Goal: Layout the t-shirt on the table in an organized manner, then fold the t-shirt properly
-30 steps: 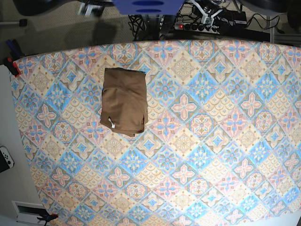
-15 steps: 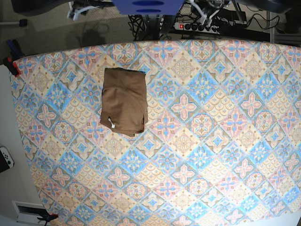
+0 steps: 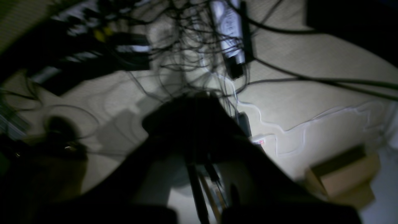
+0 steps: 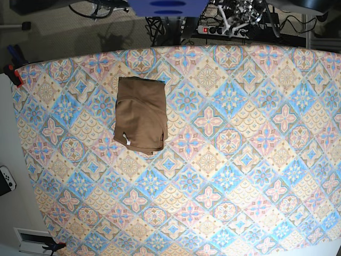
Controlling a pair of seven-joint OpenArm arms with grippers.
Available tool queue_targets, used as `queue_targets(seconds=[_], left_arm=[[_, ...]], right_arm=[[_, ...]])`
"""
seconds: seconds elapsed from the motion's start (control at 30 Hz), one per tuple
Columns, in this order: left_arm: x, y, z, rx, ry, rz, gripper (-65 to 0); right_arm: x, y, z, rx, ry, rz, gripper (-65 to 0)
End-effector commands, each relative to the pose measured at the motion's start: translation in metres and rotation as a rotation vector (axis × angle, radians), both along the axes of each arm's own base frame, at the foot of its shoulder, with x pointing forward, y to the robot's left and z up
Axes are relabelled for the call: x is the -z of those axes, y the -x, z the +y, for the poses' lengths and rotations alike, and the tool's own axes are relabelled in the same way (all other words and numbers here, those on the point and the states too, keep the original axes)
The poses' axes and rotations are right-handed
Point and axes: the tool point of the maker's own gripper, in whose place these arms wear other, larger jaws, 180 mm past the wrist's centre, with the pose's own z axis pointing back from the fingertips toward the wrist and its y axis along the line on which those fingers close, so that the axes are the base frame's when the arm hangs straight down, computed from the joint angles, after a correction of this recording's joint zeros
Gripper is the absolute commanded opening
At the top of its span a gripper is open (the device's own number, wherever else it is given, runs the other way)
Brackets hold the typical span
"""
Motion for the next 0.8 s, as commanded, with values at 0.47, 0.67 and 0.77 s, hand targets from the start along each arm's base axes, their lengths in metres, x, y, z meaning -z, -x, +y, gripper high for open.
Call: queue_targets(seconds=[0.47,0.67,0.77], left_arm=[[0.006,-0.001,-0.003,0.033,-0.096,0.032,-65.0],[0.008,-0.019,-0.02,0.025,-0.071,0.006,-65.0],[0.008,-0.021,-0.027,0.024,-0.062,0.003,-65.0]], right_arm=[[-0.013,0.011,-0.062,-0.005,0.331,0.164,-65.0],[-0.012,0.009,-0.062,-0.007,0.331,0.162,-65.0],[-0.012,0.009,-0.062,-0.006,0.33,0.162,-65.0]])
